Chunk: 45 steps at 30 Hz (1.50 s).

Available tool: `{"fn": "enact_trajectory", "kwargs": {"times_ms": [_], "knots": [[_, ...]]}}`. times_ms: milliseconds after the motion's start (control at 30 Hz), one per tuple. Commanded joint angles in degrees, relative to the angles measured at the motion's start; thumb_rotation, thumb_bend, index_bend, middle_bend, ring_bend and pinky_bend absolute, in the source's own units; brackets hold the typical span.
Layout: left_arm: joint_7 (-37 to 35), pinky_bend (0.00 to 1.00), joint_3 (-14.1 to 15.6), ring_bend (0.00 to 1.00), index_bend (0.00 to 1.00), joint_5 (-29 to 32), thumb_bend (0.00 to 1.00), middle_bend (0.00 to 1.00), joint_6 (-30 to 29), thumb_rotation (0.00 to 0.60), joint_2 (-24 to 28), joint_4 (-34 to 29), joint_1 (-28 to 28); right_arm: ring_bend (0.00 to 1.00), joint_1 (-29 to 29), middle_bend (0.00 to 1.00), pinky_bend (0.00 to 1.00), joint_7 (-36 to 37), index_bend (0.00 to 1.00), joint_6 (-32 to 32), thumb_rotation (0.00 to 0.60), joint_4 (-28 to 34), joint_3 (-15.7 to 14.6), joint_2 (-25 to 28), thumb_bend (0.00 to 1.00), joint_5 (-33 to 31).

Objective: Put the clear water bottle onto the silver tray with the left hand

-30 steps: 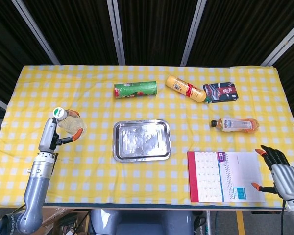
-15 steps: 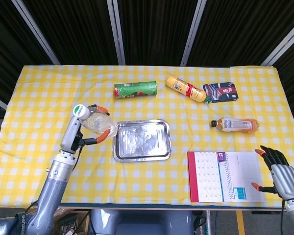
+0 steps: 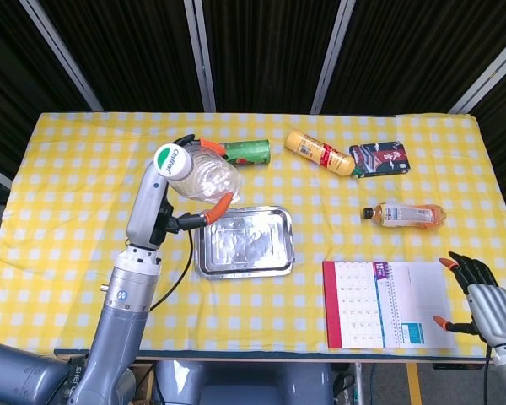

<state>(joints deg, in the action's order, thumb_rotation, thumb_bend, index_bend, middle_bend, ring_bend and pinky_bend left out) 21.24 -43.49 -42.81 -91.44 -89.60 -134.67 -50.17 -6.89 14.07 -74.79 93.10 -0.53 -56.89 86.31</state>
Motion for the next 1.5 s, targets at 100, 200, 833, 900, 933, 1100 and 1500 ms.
{"fn": "enact_trajectory", "kwargs": {"times_ms": [100, 200, 833, 900, 933, 1100, 1500], "knots": [[-6.8, 0.11, 5.11, 0.23, 0.65, 4.41, 0.5, 0.64, 1.24, 0.6, 3.95, -0.32, 9.33, 0.0, -0.14, 0.07, 0.0, -0.3, 0.15, 0.43, 0.6, 0.02, -0.07, -0.06, 0.16, -0.15], [-12.92, 0.11, 8.65, 0.23, 0.65, 5.04, 0.5, 0.64, 6.83, 0.6, 7.43, 1.23, 14.28, 0.0, -0.27, 0.07, 0.0, -0.59, 0.15, 0.81, 0.6, -0.04, 0.0, -0.2, 0.16, -0.53], [-35.74, 0.11, 15.71, 0.23, 0.65, -5.2, 0.5, 0.64, 24.27, 0.6, 14.2, 14.17, 23.89, 0.0, -0.46, 0.07, 0.0, -1.12, 0.15, 1.38, 0.6, 0.1, -0.13, -0.41, 0.16, -0.69], [-34.52, 0.11, 14.68, 0.23, 0.65, -6.15, 0.51, 0.64, 23.39, 0.6, 14.69, 11.58, 23.18, 0.0, -0.5, 0.07, 0.0, -1.19, 0.15, 1.5, 0.6, 0.06, -0.11, -0.47, 0.16, -0.82], [-33.8, 0.11, 14.28, 0.23, 0.65, -6.27, 0.51, 0.64, 22.92, 0.6, 14.9, 10.42, 22.88, 0.0, -0.53, 0.07, 0.01, -1.22, 0.15, 1.56, 0.6, 0.04, -0.1, -0.49, 0.16, -0.87], [-27.88, 0.11, 10.47, 0.23, 0.65, -5.69, 0.51, 0.64, 19.07, 0.6, 15.74, 1.26, 19.68, 0.0, -0.59, 0.07, 0.0, -1.28, 0.15, 1.83, 0.6, -0.09, -0.11, -0.55, 0.16, -1.07], [-22.54, 0.11, 7.78, 0.23, 0.65, -9.86, 0.51, 0.64, 13.63, 0.6, 14.28, -0.32, 14.99, 0.0, -0.49, 0.07, 0.0, -0.66, 0.16, 1.65, 0.6, -0.12, -0.18, -0.42, 0.16, -0.9]]}}
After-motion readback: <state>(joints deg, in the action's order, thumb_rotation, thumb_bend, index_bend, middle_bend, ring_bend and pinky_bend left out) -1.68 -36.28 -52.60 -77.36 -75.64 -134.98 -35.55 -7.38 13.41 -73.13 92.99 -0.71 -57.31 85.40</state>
